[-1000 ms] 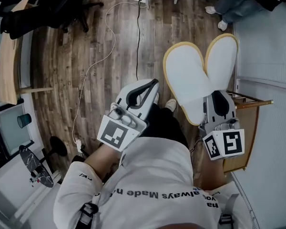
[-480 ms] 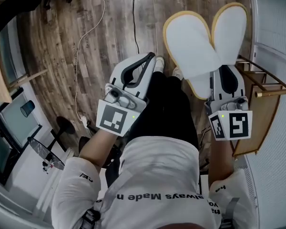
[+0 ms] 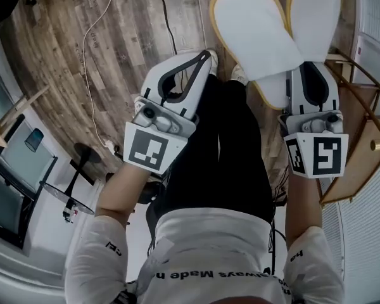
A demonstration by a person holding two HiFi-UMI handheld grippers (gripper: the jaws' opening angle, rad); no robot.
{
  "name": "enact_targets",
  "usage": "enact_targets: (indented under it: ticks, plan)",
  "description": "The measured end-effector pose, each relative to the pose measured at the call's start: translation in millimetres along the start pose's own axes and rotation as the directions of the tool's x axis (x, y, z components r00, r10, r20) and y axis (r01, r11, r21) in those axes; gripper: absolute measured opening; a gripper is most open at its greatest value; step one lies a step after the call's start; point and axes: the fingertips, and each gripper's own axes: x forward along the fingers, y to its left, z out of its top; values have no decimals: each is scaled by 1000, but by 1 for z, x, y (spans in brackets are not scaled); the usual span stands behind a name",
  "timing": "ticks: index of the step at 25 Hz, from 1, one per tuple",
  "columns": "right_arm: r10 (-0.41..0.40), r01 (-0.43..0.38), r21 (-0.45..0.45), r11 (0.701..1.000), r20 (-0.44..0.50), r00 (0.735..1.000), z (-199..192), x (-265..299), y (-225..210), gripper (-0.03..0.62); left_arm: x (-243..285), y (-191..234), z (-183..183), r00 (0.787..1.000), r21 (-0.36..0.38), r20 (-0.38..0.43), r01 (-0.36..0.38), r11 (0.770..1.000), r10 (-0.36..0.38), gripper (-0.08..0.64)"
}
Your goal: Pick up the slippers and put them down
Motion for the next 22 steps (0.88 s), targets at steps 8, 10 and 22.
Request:
enact_targets:
  ticks: [8,10,22]
  plan:
    - [6,-6,-7,1000,-49,999,-107,70,-27,25,37,24,-108,1000,24,-18,-19,1000,20,11]
    - [8,-9,-16,1000,-54,999,-136,83,-36,25,47,26,-137,1000,41,-28,-6,999,7,11]
    - [44,-50,-92,994,-68,997,-329,190,-72,25,122,57,-343,995,62,-54,93,994,-90,11]
